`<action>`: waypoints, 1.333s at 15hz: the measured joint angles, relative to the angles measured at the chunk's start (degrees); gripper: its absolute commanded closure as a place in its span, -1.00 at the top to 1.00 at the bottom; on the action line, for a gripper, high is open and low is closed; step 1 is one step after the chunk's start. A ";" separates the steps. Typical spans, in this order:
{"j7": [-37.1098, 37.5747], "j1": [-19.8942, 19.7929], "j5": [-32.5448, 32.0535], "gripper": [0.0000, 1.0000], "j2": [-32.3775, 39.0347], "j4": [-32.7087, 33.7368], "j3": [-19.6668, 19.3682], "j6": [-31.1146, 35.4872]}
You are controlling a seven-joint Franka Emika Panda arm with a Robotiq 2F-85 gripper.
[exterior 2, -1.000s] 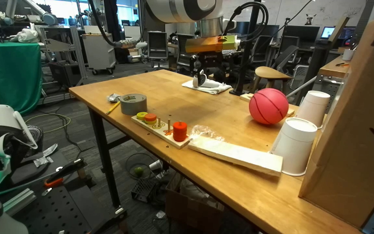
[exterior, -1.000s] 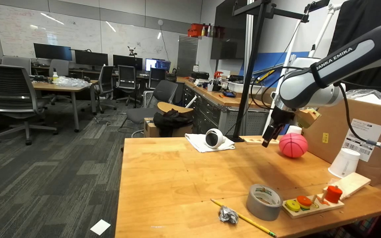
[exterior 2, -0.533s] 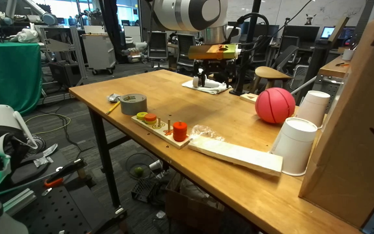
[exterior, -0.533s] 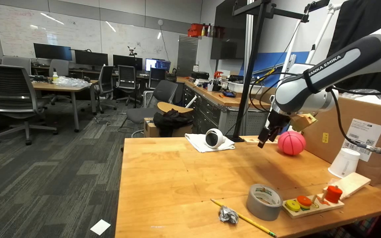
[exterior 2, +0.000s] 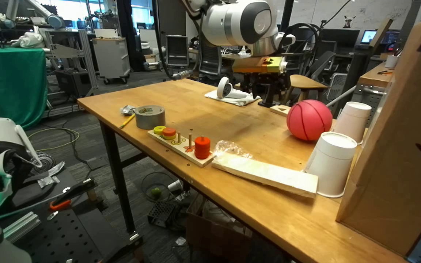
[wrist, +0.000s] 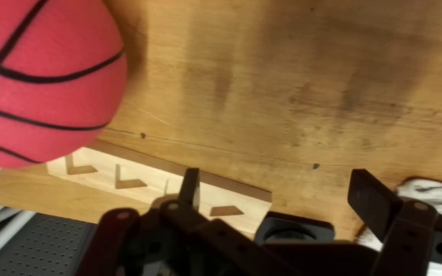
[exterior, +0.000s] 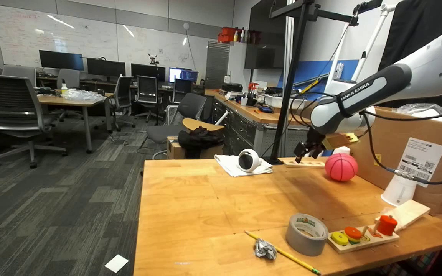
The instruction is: Push the ball to the right.
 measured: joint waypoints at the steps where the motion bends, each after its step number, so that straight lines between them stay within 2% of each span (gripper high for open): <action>1: 2.74 0.72 -2.12 1.00 1.71 2.23 -1.62 -0.74; 5: 12.63 3.93 -10.52 1.00 6.59 11.49 -8.65 -7.27; 10: 16.51 3.67 -14.65 1.00 9.36 22.64 -12.62 -11.30; 14: 16.45 2.92 -14.15 1.00 10.19 27.30 -11.56 -15.61; 20: 13.67 3.08 -10.16 1.00 10.57 27.51 -5.32 -22.90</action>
